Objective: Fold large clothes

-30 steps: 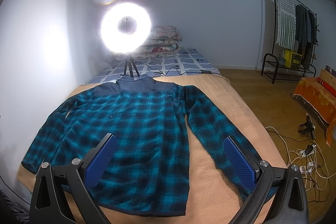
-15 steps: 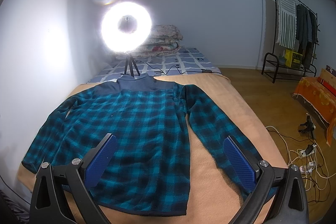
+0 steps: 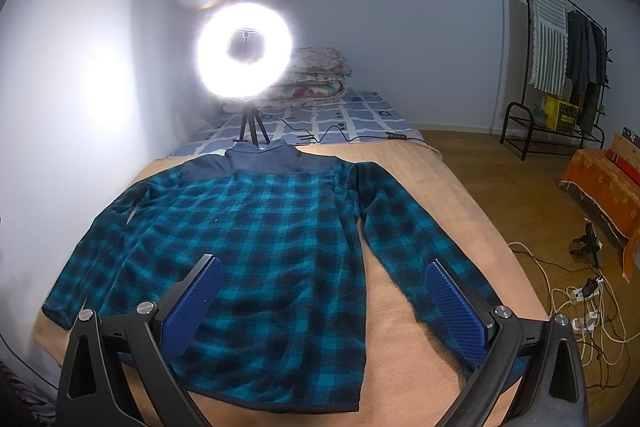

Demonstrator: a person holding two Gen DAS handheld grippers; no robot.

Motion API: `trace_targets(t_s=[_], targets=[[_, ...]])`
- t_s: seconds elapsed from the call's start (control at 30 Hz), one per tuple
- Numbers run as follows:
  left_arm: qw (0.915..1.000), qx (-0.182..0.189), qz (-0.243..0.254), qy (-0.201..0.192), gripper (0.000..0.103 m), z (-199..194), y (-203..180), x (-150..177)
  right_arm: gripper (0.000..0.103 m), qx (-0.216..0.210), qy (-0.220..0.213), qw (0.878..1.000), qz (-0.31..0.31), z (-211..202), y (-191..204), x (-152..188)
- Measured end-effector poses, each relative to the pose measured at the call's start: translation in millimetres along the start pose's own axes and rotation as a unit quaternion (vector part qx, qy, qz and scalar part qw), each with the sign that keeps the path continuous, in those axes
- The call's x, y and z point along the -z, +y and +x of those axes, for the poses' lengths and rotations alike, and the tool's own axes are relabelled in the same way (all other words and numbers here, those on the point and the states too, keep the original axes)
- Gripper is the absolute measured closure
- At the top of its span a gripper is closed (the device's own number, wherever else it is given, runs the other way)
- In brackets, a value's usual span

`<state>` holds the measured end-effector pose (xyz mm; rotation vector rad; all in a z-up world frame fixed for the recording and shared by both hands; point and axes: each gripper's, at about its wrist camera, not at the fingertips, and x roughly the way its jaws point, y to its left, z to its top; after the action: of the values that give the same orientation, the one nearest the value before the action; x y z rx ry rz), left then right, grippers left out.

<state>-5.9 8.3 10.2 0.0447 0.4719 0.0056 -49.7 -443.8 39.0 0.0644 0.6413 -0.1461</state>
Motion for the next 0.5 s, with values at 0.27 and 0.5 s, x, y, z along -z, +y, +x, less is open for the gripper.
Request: trace_targets(t_s=[0.27, 0.5], targets=[[1.0, -0.007, 0.0, 0.001, 0.0, 2, 9, -4, 0.0, -0.005, -0.001, 1.0, -0.007, 0, 10, -3], [0.9999, -0.016, -0.003, 0.005, 0.0, 5, 18, 2, 0.0, -0.012, -0.001, 1.0, -0.021, 2, 24, -4]])
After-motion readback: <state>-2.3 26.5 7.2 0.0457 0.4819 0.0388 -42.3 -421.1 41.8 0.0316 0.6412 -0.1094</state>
